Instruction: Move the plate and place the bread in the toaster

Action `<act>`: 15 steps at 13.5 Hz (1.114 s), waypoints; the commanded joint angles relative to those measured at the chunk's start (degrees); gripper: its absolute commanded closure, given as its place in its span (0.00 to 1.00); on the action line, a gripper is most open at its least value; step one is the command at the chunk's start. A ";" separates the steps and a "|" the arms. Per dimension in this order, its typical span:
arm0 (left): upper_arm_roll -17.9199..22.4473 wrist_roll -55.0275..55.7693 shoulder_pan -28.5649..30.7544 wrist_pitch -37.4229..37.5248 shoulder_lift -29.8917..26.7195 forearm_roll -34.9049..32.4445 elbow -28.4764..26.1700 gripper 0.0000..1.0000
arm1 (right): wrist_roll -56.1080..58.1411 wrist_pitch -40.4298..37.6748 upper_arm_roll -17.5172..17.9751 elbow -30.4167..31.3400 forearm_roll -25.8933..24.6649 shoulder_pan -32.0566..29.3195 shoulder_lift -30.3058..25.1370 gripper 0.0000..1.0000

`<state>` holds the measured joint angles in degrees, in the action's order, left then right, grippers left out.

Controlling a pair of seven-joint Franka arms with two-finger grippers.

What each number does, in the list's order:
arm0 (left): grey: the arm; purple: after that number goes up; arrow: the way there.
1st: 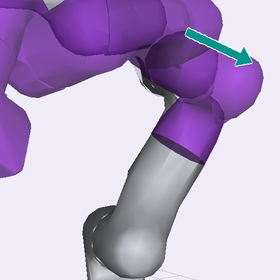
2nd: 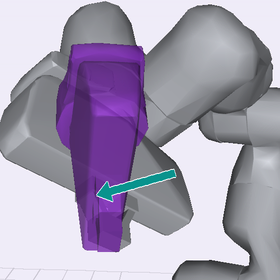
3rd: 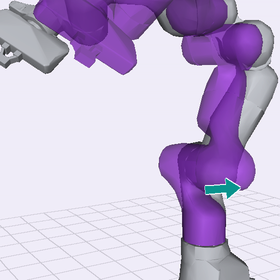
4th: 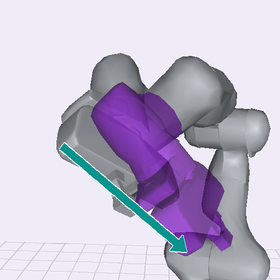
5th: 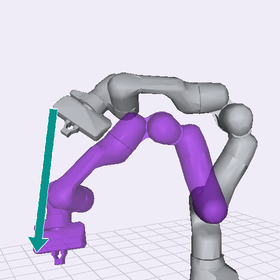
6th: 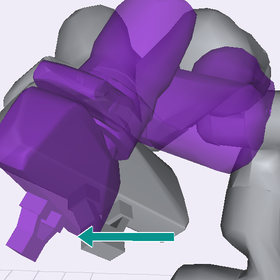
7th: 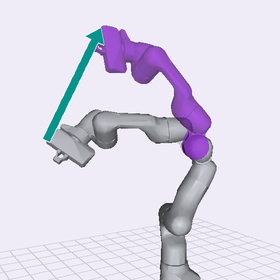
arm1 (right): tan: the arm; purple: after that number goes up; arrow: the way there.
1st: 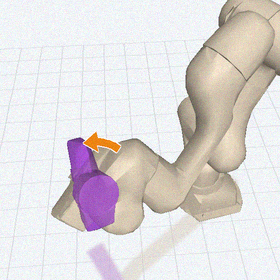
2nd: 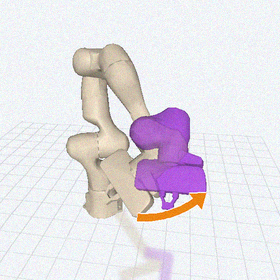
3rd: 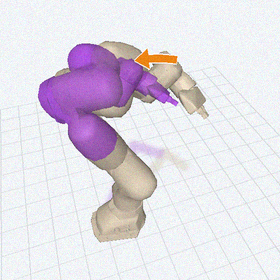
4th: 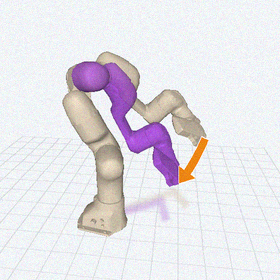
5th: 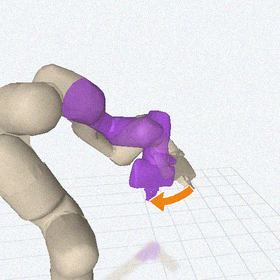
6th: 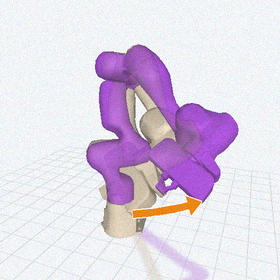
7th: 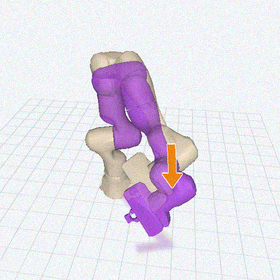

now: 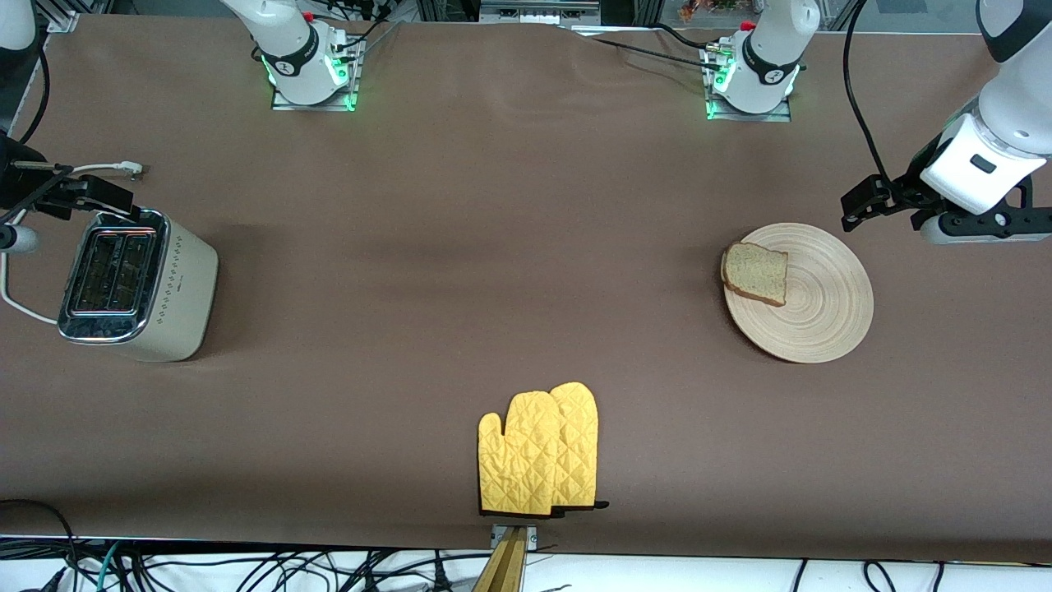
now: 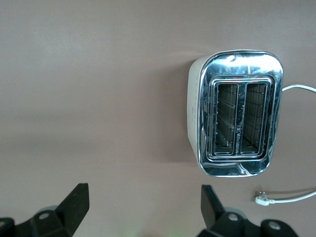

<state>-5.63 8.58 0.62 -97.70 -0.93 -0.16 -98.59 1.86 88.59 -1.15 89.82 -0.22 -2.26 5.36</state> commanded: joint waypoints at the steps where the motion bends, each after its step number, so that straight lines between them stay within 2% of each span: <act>1: 0.27 -0.58 -0.53 2.59 0.67 0.25 1.73 0.00 | -0.11 -0.35 0.27 -1.14 0.66 -0.55 0.44 0.00; 15: 0.18 0.12 -0.71 3.21 0.76 0.25 1.74 0.00 | -0.11 -0.35 0.27 -1.14 0.66 -0.55 0.35 0.00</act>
<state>-5.77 8.61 0.39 -95.72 -0.92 -0.16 -98.58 1.86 88.59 -1.15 89.82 -0.22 -2.26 5.38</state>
